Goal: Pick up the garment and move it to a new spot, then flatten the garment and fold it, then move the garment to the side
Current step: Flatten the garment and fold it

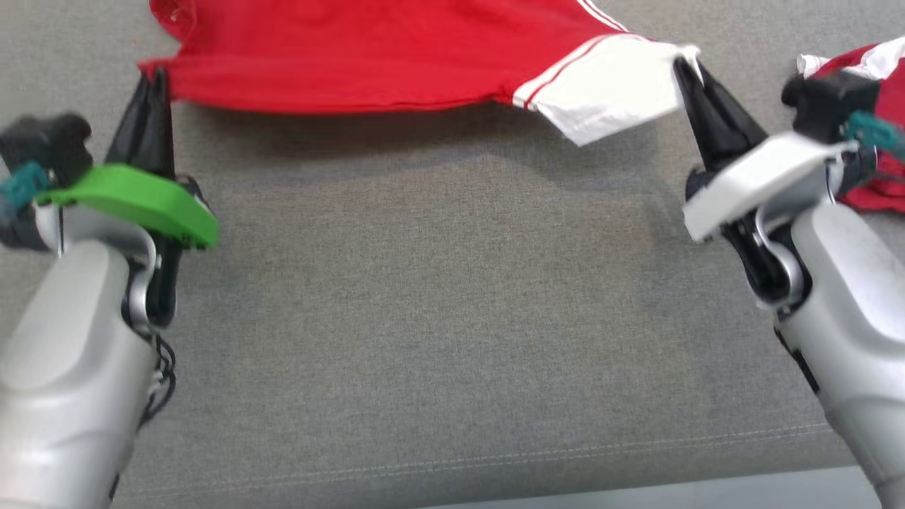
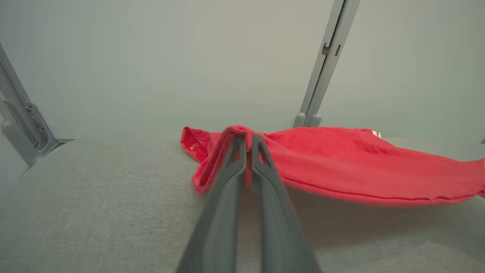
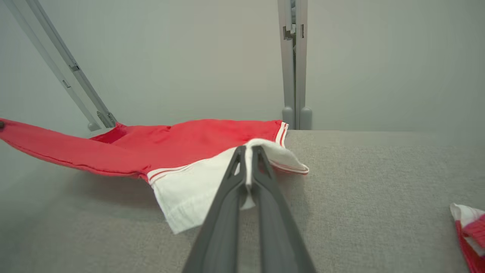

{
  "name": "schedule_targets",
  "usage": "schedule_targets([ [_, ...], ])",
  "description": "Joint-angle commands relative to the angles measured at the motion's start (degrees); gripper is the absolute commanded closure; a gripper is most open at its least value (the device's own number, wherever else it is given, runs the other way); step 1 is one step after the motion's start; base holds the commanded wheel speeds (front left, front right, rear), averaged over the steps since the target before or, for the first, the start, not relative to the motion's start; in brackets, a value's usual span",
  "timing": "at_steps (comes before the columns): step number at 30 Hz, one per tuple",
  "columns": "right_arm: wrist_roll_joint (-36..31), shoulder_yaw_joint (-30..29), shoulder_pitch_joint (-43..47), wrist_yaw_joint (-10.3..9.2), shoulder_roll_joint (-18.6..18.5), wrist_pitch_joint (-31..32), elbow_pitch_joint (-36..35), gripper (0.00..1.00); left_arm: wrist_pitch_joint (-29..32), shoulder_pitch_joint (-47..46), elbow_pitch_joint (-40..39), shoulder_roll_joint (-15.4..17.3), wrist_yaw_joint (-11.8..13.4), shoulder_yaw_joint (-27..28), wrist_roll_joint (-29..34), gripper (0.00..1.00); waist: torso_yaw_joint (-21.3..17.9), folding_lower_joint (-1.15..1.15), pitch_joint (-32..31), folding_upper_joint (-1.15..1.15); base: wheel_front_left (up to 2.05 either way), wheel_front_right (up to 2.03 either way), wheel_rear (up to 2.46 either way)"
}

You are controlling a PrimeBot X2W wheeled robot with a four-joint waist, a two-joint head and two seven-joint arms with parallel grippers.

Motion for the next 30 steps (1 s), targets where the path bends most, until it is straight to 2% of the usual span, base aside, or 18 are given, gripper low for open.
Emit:
schedule_targets([
  [1, 0.43, -2.02, 6.00, -0.01, -1.01, 0.76, -3.77, 1.00, -0.39, 5.17, -2.58, 0.89, 1.30, 0.41, -0.77, 1.00, 0.65, 0.01, -2.77, 0.00, 0.00, 0.00, 0.00],
  [3, 0.86, -5.20, 13.21, -0.01, -1.00, 2.05, -8.25, 1.00, -0.29, 11.11, -6.08, 1.20, 2.84, 0.67, -1.73, 1.00, 0.64, 0.01, -3.70, 0.00, 0.00, 0.00, 0.00],
  [7, 0.65, -12.94, 26.27, -0.01, 1.39, 5.36, -15.98, 1.00, 0.21, 21.46, -12.34, 1.42, 6.02, 1.26, -3.82, 1.00, 0.92, 0.01, -5.35, 0.00, 0.00, 0.00, 0.00],
  [11, -0.82, -19.98, 37.30, -0.01, 5.92, 9.34, -22.51, 1.00, 0.25, 30.35, -17.16, 1.15, 8.74, 1.71, -5.58, 1.00, 0.77, 0.01, -7.08, 0.00, 0.00, 0.00, 0.00],
  [12, -1.60, -22.62, 41.77, -0.01, 8.31, 11.20, -25.06, 1.00, 0.14, 33.93, -19.00, 0.80, 9.66, 1.68, -6.11, 1.00, 0.68, 0.01, -7.92, 0.00, 0.00, 0.00, 0.00],
  [14, -2.25, -24.16, 45.57, -0.01, 10.64, 13.14, -27.53, 1.00, 0.04, 37.11, -20.36, 1.15, 10.56, 1.57, -5.88, 1.00, 0.48, 0.01, -8.72, 0.00, 0.00, 0.00, 0.00],
  [19, -3.21, -25.96, 51.63, -0.01, 13.14, 16.59, -32.18, 1.00, 0.01, 43.02, -23.44, 1.01, 12.03, 1.61, -6.57, 1.00, 0.04, 0.01, -10.29, 0.00, 0.00, 0.00, 0.00],
  [25, -4.77, -27.94, 57.42, -0.01, 15.03, 20.09, -36.10, 1.00, 0.31, 50.14, -26.68, 1.96, 14.33, 0.97, -6.73, 1.00, -0.34, 0.01, -12.04, 0.00, 0.00, 0.00, 0.00],
  [30, -4.41, -28.28, 61.46, -0.01, 16.09, 22.14, -37.08, 1.00, 0.51, 53.87, -27.98, 2.23, 15.16, 0.36, -7.12, 1.00, -0.27, 0.01, -12.91, 0.00, 0.00, 0.00, 0.00],
])
